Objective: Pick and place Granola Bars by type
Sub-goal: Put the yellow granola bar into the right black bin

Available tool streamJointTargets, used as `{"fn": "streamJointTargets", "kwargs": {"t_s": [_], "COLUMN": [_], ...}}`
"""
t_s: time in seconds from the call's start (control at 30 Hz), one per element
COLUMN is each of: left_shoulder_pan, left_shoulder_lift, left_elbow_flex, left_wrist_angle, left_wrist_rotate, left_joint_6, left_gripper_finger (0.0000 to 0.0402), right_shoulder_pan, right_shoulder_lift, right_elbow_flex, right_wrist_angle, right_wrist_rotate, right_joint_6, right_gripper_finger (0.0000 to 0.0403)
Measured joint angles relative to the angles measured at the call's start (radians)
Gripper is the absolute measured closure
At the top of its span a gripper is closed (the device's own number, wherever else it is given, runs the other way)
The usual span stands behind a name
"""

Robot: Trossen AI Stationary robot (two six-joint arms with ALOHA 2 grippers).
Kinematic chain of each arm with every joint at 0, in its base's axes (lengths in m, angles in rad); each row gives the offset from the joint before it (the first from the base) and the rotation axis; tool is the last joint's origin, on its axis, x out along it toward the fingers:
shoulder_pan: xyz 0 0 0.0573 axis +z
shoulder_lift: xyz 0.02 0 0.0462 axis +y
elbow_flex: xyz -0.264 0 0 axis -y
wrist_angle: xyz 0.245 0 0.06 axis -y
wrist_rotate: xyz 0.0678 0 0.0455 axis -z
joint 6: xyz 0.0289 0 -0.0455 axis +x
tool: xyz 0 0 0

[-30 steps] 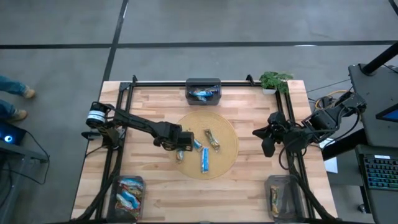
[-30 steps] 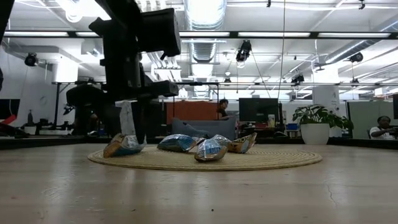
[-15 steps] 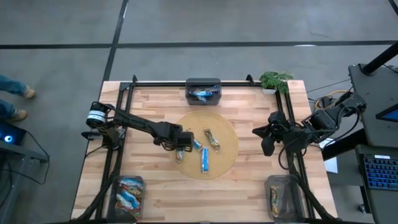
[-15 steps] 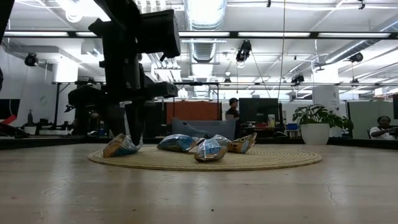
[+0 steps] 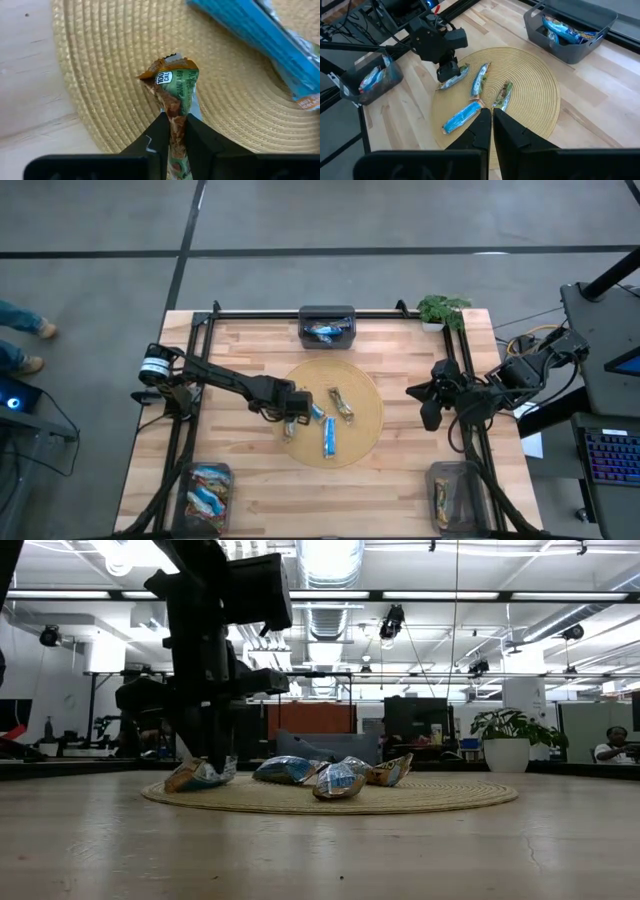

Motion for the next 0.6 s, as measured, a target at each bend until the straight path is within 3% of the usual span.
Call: {"fn": "streamJointTargets", "kwargs": {"t_s": [0.33,0.6], "left_shoulder_pan": [0.003,0.003], "left_shoulder_lift": [-0.036,-0.069], "left_elbow_flex": [0.124,0.289], "left_wrist_angle": [-0.016,-0.009], "left_wrist_rotate": [0.01,0.011], "left_joint_6": [0.144,0.349], "left_gripper_finger": [0.0371,0.0371], "right_shoulder_pan": [0.0,0.0], "right_shoulder_lift": [0.0,-0.003], "right_elbow_flex": [0.0,0.0], "right_wrist_angle": [0.0,0.0], "right_wrist_rotate": [0.0,-0.001], "right_joint_6": [0.0,0.0], "right_gripper_finger": [0.0392,0.0392]}}
